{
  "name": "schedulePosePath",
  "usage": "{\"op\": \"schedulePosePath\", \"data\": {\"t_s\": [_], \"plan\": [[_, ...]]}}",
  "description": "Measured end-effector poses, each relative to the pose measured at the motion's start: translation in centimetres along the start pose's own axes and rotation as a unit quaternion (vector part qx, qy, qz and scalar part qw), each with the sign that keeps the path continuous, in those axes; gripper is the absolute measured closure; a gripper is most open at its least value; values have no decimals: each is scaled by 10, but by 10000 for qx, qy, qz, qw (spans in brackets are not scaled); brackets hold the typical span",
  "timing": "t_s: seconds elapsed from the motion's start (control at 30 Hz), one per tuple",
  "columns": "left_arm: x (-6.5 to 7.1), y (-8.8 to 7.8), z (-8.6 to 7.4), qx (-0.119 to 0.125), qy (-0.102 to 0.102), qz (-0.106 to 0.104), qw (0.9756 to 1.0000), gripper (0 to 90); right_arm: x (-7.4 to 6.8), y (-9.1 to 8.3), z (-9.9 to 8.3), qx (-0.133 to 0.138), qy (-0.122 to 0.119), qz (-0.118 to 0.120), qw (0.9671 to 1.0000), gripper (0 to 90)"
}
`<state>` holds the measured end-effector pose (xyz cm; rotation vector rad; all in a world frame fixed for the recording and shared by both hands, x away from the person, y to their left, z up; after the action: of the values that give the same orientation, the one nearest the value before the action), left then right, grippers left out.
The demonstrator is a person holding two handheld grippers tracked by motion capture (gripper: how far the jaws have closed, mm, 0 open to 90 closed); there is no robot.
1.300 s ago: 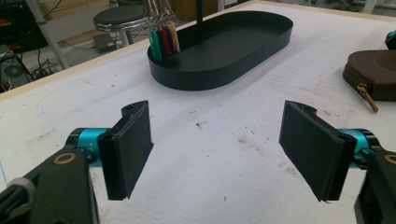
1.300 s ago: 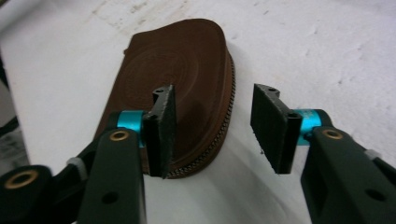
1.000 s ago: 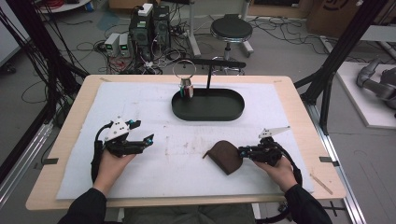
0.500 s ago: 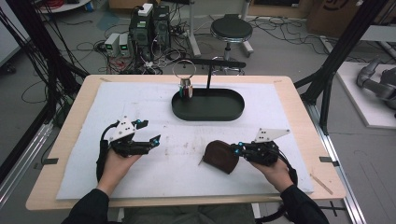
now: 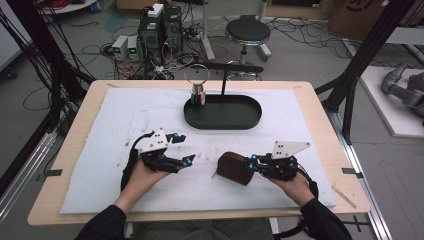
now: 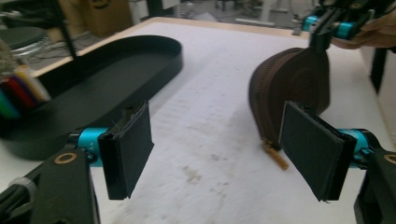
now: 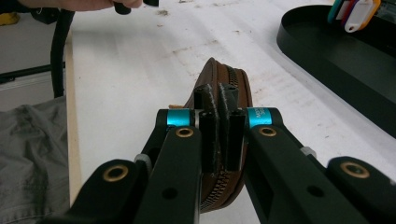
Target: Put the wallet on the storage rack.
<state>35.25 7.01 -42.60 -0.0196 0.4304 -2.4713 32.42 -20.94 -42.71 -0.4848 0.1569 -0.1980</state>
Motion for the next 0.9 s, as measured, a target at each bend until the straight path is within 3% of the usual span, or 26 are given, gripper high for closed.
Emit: {"op": "schedulePosePath", "data": {"t_s": [0.3, 0.43, 0.7, 0.9], "plan": [[18, 22, 6, -71, -17, -605, 9981, 258, -5, 1, 0, -17, -133, 235, 9996, 887], [24, 32, 7, -99, -15, -783, 9969, 274, -6, 1, 0, -45, -206, 316, 9993, 887], [37, 54, 5, -415, 127, -1126, 9927, 290, -10, 0, -1, -115, -285, 564, 9979, 886], [49, 67, 2, -625, 218, -1412, 9878, 319, -11, -1, -2, -119, -303, 650, 9974, 886]]}}
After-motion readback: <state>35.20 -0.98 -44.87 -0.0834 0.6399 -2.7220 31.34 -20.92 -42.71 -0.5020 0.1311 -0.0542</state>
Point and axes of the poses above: each handheld gripper's, and its own axes: y roughly forward along the jaws, z roughly out of its top, x roughly to its right, the point moved 6 cm from there along y, roughly forward along the jaws, and after that the axes turned 11 degrees about z, right-handed, at the moved point
